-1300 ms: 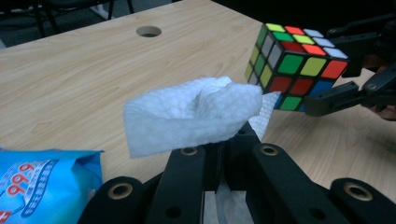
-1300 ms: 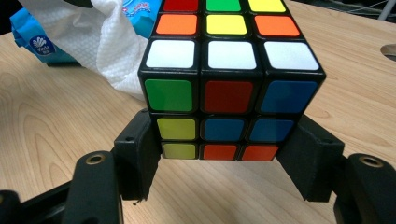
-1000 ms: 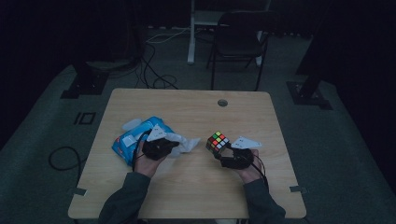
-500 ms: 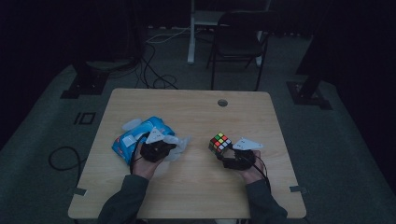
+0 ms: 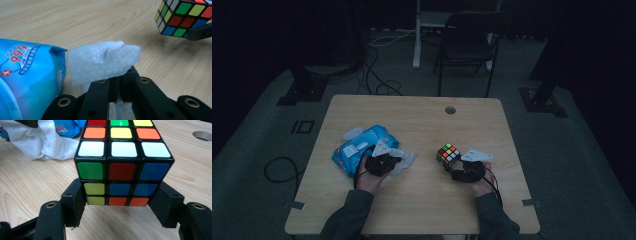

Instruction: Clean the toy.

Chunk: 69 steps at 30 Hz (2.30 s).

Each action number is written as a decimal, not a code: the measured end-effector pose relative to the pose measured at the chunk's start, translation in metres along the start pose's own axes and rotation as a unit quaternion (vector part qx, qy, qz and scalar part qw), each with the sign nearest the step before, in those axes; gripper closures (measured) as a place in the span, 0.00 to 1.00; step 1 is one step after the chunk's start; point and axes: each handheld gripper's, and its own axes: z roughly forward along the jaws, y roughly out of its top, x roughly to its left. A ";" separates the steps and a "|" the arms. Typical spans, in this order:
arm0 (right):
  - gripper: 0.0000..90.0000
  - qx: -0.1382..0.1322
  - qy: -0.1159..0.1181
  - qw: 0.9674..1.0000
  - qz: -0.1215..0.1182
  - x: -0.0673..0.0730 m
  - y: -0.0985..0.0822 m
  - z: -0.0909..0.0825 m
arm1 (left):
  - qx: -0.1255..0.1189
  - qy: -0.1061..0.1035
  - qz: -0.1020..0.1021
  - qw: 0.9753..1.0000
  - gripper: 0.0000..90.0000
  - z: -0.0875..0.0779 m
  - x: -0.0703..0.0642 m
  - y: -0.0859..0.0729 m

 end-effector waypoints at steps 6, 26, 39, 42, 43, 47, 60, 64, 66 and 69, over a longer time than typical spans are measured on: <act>0.39 0.006 0.001 1.000 0.000 0.000 -0.002 0.003 | 0.005 0.007 0.002 1.000 0.97 0.004 -0.001 -0.003; 0.39 0.027 -0.019 0.999 0.008 -0.009 -0.009 0.013 | 0.018 0.028 -0.001 0.999 0.96 0.015 0.000 -0.015; 0.39 0.031 -0.025 0.999 0.009 -0.013 -0.014 0.015 | 0.027 0.041 -0.005 0.999 0.95 0.018 0.004 -0.022; 0.39 0.032 -0.024 0.999 0.009 -0.014 -0.015 0.015 | 0.029 0.043 -0.009 0.999 0.94 0.019 0.005 -0.024; 0.39 0.032 -0.024 0.999 0.009 -0.014 -0.015 0.015 | 0.030 0.044 -0.008 0.999 0.94 0.019 0.005 -0.025; 0.39 0.034 -0.024 0.999 0.010 -0.015 -0.016 0.015 | 0.032 0.045 -0.010 0.998 0.94 0.019 0.007 -0.027; 0.39 0.042 -0.029 0.999 0.007 -0.016 -0.020 0.017 | 0.039 0.047 -0.014 0.998 0.92 0.022 0.009 -0.032; 0.39 0.045 -0.032 0.998 0.004 -0.016 -0.020 0.017 | 0.039 0.047 -0.016 0.998 0.92 0.022 0.009 -0.033; 0.39 0.049 -0.036 0.998 -0.001 -0.015 -0.020 0.018 | 0.039 0.047 -0.016 0.998 0.92 0.022 0.009 -0.033; 0.39 0.050 -0.037 0.998 -0.004 -0.014 -0.020 0.018 | 0.038 0.047 -0.017 0.998 0.92 0.022 0.009 -0.033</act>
